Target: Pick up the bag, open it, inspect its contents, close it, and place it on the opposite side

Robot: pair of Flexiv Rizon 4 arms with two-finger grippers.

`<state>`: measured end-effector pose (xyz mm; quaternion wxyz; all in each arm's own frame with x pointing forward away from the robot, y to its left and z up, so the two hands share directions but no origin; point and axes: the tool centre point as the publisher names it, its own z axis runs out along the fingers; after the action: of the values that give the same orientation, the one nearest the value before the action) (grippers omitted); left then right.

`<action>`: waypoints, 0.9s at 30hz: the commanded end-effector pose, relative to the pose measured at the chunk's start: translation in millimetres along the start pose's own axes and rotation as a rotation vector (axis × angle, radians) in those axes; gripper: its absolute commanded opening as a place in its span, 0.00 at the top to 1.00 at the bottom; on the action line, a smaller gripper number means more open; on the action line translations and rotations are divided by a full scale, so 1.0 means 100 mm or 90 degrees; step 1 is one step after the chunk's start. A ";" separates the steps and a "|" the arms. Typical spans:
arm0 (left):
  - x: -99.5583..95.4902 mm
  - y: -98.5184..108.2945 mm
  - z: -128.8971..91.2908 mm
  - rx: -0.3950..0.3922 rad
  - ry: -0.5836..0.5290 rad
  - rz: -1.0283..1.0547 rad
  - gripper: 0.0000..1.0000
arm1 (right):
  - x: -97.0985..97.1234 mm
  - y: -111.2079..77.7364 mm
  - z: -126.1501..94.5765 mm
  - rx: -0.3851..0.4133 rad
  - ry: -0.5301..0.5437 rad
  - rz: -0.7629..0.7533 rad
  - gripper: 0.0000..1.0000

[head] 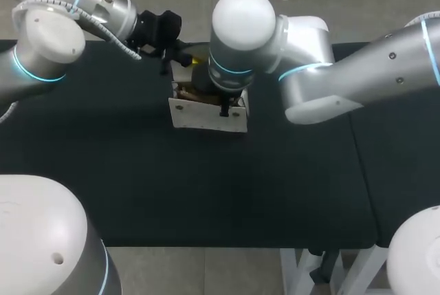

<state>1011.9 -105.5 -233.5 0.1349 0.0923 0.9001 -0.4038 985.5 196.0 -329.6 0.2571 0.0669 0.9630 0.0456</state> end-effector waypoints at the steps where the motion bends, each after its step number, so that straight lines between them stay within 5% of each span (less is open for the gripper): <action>1: 0.03 0.01 -0.01 0.005 0.000 0.001 1.00 | -0.01 0.01 -0.02 0.002 -0.005 0.000 0.92; 7: 0.06 -0.02 -0.02 0.005 -0.002 0.007 1.00 | -0.04 0.02 0.00 0.014 0.000 -0.004 1.00; 20: 0.10 -0.09 -0.04 0.010 -0.002 0.020 1.00 | -0.14 0.08 0.06 0.037 -0.005 -0.015 0.93; 27: 0.08 -0.07 -0.02 0.005 -0.003 0.021 1.00 | -0.20 0.06 -0.08 0.030 -0.031 -0.001 1.00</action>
<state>1003.7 -105.5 -228.0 0.1434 0.1068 0.8965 -0.4054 1002.6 197.4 -318.7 0.2731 0.0714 0.9591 0.0212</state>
